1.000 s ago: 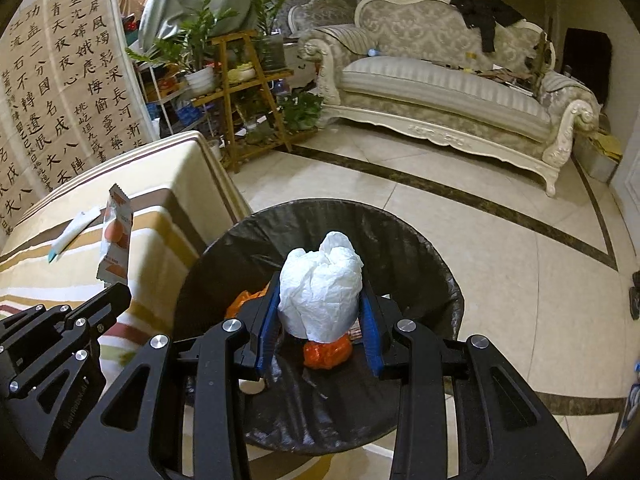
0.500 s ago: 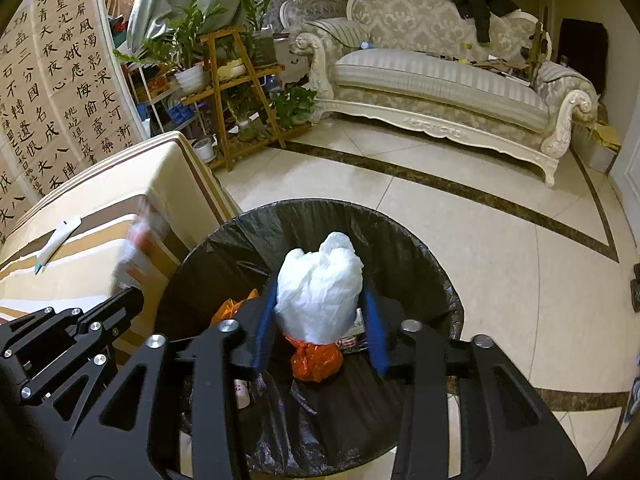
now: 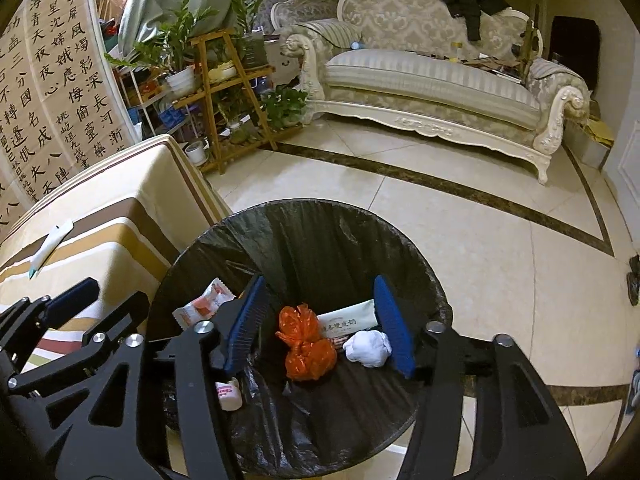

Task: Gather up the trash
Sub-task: 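Carry the wrapper and tissue ball over the bin and open both grippers, then move both open grippers back over the table toward the two tubes, then grasp the white tube with the right gripper while the left grasps the blue-white tube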

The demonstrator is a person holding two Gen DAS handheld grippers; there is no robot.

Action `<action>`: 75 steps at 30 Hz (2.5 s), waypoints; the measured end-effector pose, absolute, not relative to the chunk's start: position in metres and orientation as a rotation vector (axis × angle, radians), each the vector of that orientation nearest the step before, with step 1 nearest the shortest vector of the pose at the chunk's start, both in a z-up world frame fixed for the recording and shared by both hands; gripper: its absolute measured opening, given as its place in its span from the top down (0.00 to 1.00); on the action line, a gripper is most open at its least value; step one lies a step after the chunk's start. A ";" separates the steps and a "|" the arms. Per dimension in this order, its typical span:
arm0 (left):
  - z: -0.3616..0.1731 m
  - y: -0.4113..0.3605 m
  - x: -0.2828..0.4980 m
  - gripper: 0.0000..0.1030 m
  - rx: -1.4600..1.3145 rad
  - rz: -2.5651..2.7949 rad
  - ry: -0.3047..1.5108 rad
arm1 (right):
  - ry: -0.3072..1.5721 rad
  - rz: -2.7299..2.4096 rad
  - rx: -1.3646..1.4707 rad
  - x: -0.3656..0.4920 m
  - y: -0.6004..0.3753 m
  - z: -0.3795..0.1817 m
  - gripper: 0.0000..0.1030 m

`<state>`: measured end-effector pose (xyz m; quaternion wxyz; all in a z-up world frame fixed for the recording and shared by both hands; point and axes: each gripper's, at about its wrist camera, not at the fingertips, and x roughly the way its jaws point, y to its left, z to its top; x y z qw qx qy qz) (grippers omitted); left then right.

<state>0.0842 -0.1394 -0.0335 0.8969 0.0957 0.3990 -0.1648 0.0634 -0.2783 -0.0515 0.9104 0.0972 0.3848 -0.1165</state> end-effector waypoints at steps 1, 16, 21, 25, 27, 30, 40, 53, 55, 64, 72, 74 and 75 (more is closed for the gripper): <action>-0.033 -0.139 0.084 0.38 0.197 -0.338 0.824 | 0.793 -0.243 0.200 0.064 -0.278 -0.051 0.40; -0.017 -0.074 0.081 0.26 0.138 -0.205 0.785 | 0.791 -0.179 0.172 0.068 -0.244 -0.040 0.32; -0.017 -0.029 0.082 0.26 0.108 -0.124 0.789 | 0.789 -0.104 0.138 0.077 -0.207 -0.032 0.32; -0.018 0.010 0.083 0.26 0.082 -0.053 0.794 | 0.795 -0.040 0.119 0.086 -0.170 -0.026 0.32; -0.019 0.031 0.083 0.26 0.066 -0.014 0.796 | 0.798 -0.009 0.107 0.092 -0.152 -0.025 0.32; -0.019 0.061 0.083 0.26 0.046 0.042 0.800 | 0.803 0.031 0.092 0.099 -0.127 -0.021 0.32; -0.020 0.137 0.089 0.25 -0.002 0.168 0.799 | 0.826 0.147 0.044 0.131 -0.045 -0.015 0.31; -0.025 0.186 0.103 0.25 -0.025 0.227 0.815 | 0.860 0.165 0.013 0.175 0.017 -0.024 0.31; -0.028 0.187 0.105 0.25 -0.030 0.224 0.821 | 0.865 0.158 0.007 0.181 0.022 -0.027 0.31; -0.031 0.186 0.110 0.25 -0.038 0.194 0.838 | 0.915 0.113 -0.018 0.186 0.016 -0.043 0.31; -0.028 0.176 0.113 0.25 -0.036 0.166 0.839 | 0.925 0.072 -0.003 0.183 -0.007 -0.044 0.31; -0.028 0.172 0.113 0.25 -0.032 0.157 0.839 | 0.924 0.066 0.005 0.183 -0.011 -0.044 0.31; -0.028 0.171 0.114 0.25 -0.031 0.154 0.839 | 0.924 0.066 0.006 0.183 -0.012 -0.044 0.31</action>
